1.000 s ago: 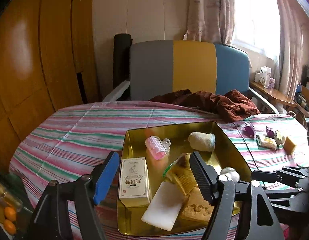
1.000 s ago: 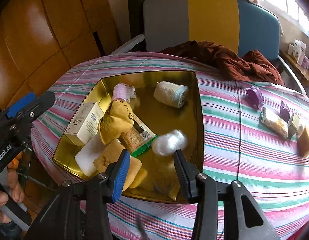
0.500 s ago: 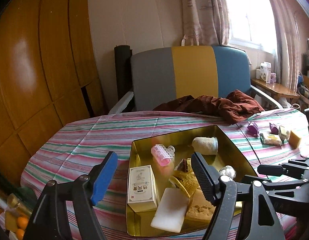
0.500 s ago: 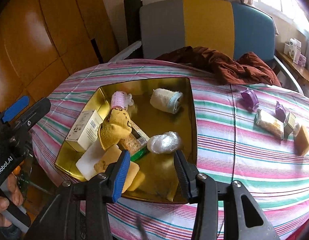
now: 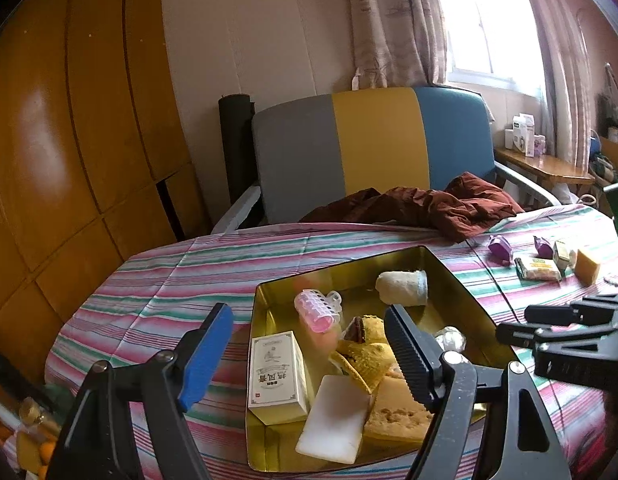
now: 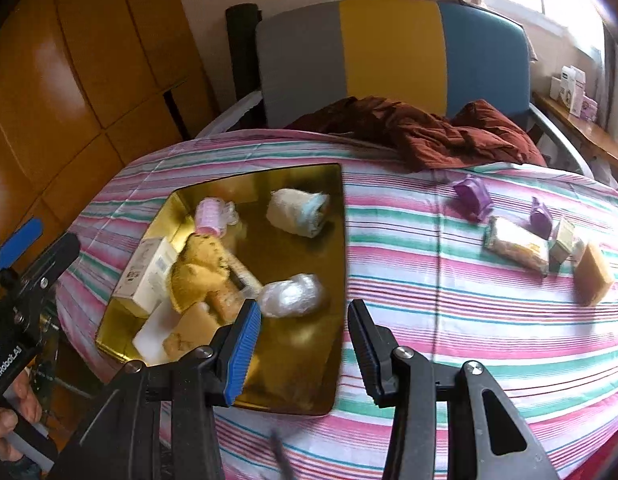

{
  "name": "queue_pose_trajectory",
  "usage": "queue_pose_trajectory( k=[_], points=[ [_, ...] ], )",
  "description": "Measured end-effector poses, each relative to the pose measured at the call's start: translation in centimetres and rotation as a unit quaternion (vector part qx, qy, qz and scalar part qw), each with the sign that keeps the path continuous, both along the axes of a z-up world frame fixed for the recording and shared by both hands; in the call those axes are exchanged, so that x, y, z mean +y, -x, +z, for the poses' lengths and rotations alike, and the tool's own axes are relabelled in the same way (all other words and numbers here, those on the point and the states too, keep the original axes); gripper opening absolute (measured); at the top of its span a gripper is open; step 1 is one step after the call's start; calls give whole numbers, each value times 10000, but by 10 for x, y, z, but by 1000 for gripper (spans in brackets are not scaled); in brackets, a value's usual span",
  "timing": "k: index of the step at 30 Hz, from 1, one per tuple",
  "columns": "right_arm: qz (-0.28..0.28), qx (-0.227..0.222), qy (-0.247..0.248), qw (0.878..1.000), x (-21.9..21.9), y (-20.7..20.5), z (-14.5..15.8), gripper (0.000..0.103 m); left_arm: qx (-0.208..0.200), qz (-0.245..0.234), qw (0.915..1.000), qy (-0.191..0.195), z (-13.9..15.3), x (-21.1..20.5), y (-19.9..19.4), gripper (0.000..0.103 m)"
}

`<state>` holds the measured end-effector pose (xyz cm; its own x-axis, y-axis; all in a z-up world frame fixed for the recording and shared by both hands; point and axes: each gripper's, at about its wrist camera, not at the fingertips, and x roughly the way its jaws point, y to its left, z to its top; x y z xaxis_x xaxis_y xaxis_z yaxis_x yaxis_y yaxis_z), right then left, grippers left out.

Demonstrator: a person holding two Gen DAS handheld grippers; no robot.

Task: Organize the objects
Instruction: 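Move both tools back from the tray toward the remaining items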

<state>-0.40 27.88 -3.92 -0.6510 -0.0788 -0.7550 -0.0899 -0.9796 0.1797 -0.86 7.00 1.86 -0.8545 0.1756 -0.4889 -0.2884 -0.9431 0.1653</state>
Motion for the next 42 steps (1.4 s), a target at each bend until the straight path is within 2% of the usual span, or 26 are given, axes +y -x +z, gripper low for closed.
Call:
queue_pose_trajectory(
  k=[5, 9, 15, 22, 26, 30, 33, 37, 42],
  points=[
    [-296, -200, 44, 9994, 29, 4, -5, 46, -91, -84, 9999, 52, -6, 7, 2, 81],
    [-683, -403, 132, 9968, 64, 6, -12, 46, -191, -268, 9995, 41, -11, 15, 2, 85],
    [-1226, -592, 110, 9906, 119, 8, -14, 46, -349, -500, 9981, 122, -20, 31, 5, 85],
    [-1770, -471, -126, 9830, 181, 18, -6, 46, -471, -776, 9957, 199, -26, 51, 7, 86],
    [-2076, -338, -123, 9776, 220, 24, -12, 47, -478, -898, 9943, 312, -28, 65, 9, 86],
    [-2279, -322, 191, 9730, 246, 24, -29, 47, -475, -1044, 9927, 380, -28, 81, 13, 86],
    [-2496, -576, 666, 9643, 261, 19, -45, 47, -542, -1153, 9910, 411, -29, 96, 19, 87],
    [-2656, -526, 968, 9578, 271, 13, -47, 47, -612, -1336, 9883, 412, -28, 119, 28, 87],
    [-2814, -423, 1220, 9509, 279, 6, -46, 48, -911, -1655, 9817, 225, -24, 157, 45, 87]
  ],
)
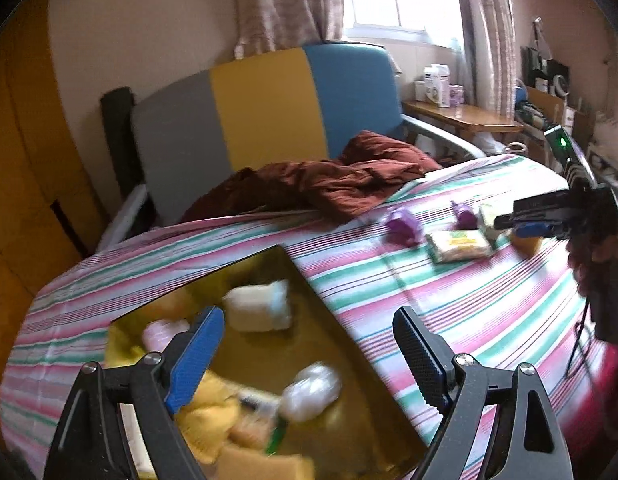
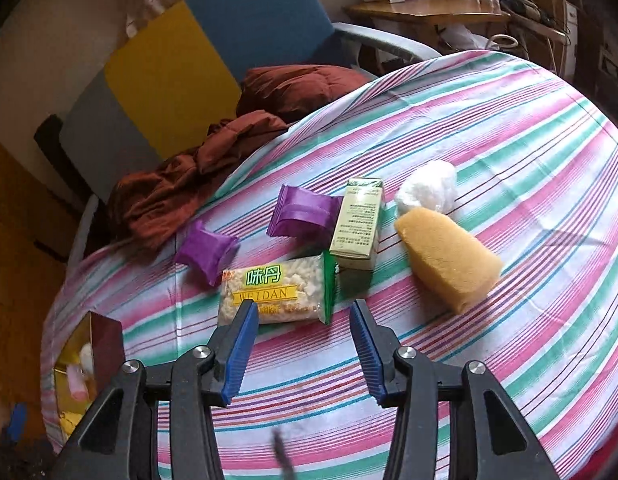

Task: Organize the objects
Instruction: 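Move both tools back from the tray toward the remaining items, then grasp the purple packet with the left tool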

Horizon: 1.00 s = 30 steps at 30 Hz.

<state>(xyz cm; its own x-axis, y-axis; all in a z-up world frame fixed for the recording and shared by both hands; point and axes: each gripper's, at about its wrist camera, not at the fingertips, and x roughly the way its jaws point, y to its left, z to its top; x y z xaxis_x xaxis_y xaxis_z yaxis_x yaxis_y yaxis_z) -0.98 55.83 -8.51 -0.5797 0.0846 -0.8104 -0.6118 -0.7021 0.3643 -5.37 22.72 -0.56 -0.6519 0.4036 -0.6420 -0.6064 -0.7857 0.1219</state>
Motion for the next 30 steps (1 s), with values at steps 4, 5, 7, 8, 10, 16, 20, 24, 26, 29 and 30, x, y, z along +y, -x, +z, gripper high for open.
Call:
queue_pose_trajectory(
  k=[4, 5, 7, 8, 10, 16, 20, 24, 26, 29, 30],
  points=[
    [-84, 68, 87, 9999, 5, -3, 1, 49, -212, -223, 9995, -58, 2, 35, 12, 87],
    [-107, 67, 106, 9999, 5, -3, 1, 49, -266, -271, 9993, -56, 2, 45, 16, 87],
    [-145, 73, 151, 9998, 7, -5, 0, 49, -388, -356, 9986, -27, 1, 63, 25, 87],
    [-153, 92, 190, 9997, 7, -5, 0, 49, -491, -382, 9981, -29, -1, 72, 31, 87],
    [-161, 131, 220, 9995, 9, -6, 1, 49, -696, -436, 9966, -74, -5, 89, 43, 87],
    [-274, 353, 268, 9986, 13, -12, 6, 50, -1361, -323, 9901, -110, -26, 132, 84, 80],
    [-596, 608, 294, 9959, 24, -25, 12, 51, -1794, -212, 9834, -184, -42, 156, 110, 79],
    [-886, 793, 454, 9919, 35, -35, 13, 53, -1870, -143, 9820, -209, -54, 177, 127, 79],
    [-922, 809, 513, 9911, 38, -35, 12, 54, -1978, -103, 9798, -286, -61, 186, 137, 80],
    [-848, 798, 569, 9916, 36, -30, 10, 54, -2112, 24, 9770, -294, -73, 197, 152, 81],
    [-826, 788, 560, 9919, 36, -29, 9, 54, -2187, 48, 9753, -317, -78, 200, 157, 81]
  ],
)
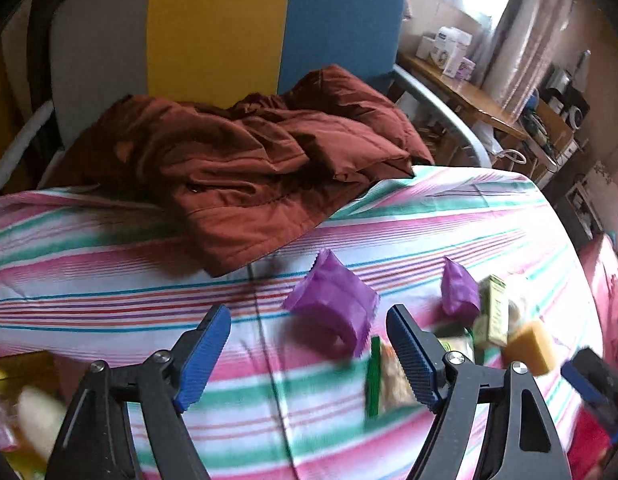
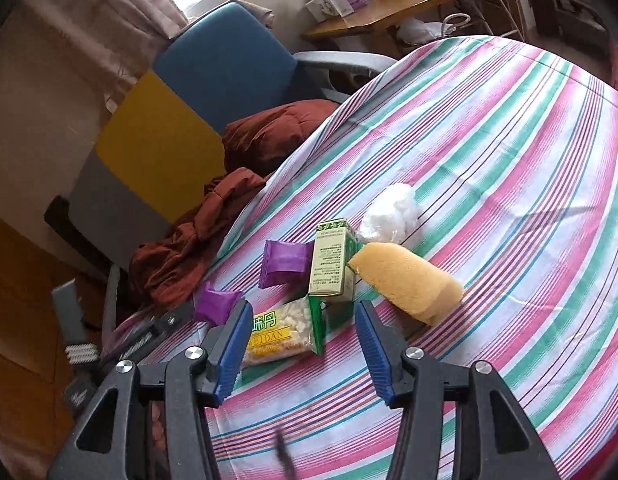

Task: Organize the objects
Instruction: 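Grasp the purple packet with the left tool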

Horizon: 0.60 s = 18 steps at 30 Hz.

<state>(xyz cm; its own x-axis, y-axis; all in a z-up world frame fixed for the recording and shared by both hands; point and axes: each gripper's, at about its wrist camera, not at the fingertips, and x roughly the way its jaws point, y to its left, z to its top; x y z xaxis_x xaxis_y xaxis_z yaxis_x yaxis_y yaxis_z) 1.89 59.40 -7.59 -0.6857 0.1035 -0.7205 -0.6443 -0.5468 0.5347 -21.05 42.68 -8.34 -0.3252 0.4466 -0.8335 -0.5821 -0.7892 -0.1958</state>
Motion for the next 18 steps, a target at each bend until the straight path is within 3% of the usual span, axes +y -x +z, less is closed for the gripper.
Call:
queue_pose_trajectory(
  k=[7, 11, 12, 13, 18],
  points=[
    [119, -28, 21, 9999, -2, 2, -2, 54, -183, 21, 9998, -73, -19, 20, 12, 81],
    [211, -92, 37, 9997, -4, 5, -4, 54, -81, -86, 9999, 16, -28, 36, 14, 80],
    [246, -113, 32, 9996, -5, 6, -5, 54, -65, -124, 9999, 68, -31, 41, 15, 76],
    [277, -133, 24, 9995, -5, 7, -5, 54, -84, -175, 9997, 119, -35, 44, 15, 62],
    [520, -241, 34, 9984, -11, 16, -11, 54, 73, -385, 9991, 140, -41, 40, 2, 50]
  ],
)
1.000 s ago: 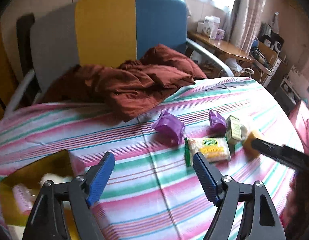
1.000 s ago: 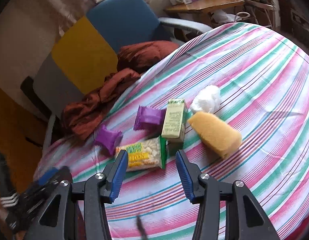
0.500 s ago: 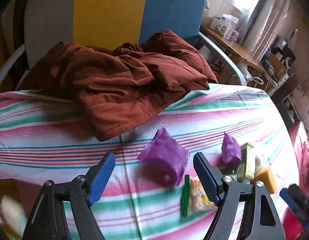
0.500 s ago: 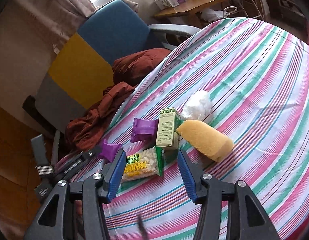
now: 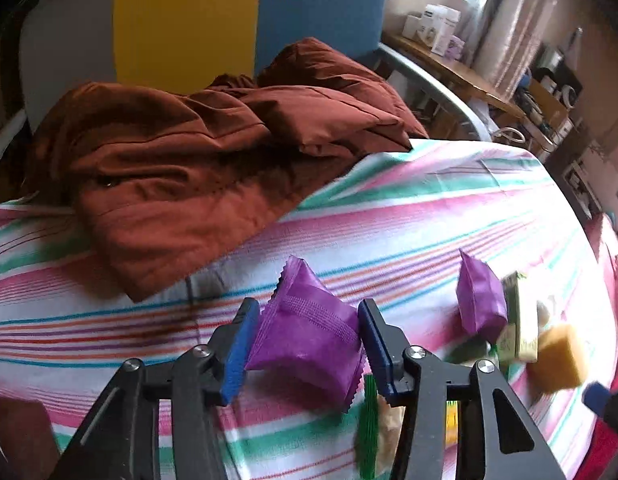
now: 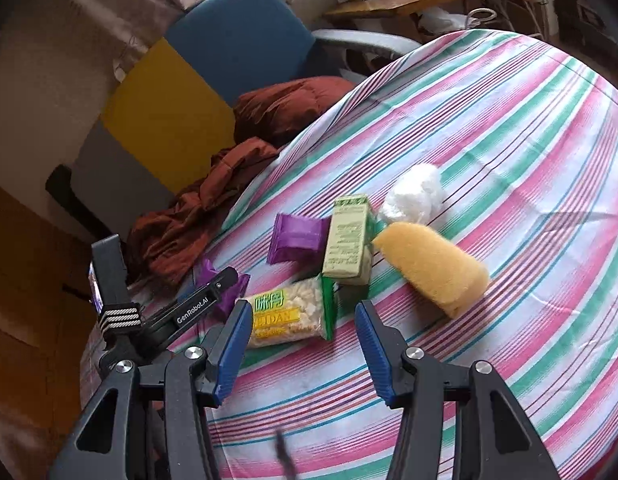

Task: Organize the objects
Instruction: 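Grasp the purple packet with the left tool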

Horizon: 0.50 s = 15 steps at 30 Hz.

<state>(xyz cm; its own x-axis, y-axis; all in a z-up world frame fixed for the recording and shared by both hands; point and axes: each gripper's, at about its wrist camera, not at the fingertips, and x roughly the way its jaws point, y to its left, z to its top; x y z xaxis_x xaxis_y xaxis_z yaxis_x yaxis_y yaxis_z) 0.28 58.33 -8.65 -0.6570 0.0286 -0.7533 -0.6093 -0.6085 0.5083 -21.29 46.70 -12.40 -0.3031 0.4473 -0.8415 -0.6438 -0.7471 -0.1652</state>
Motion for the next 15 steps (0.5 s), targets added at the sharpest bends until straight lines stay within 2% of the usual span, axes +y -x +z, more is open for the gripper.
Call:
queue_pose_trajectory(
  k=[8, 15],
  points=[
    [228, -245, 75, 9994, -6, 11, -12, 54, -108, -37, 9999, 1, 0, -27, -21, 48],
    [309, -370, 120, 9988, -8, 18, -18, 54, -151, -125, 9996, 222, 3, -48, -59, 48]
  ],
)
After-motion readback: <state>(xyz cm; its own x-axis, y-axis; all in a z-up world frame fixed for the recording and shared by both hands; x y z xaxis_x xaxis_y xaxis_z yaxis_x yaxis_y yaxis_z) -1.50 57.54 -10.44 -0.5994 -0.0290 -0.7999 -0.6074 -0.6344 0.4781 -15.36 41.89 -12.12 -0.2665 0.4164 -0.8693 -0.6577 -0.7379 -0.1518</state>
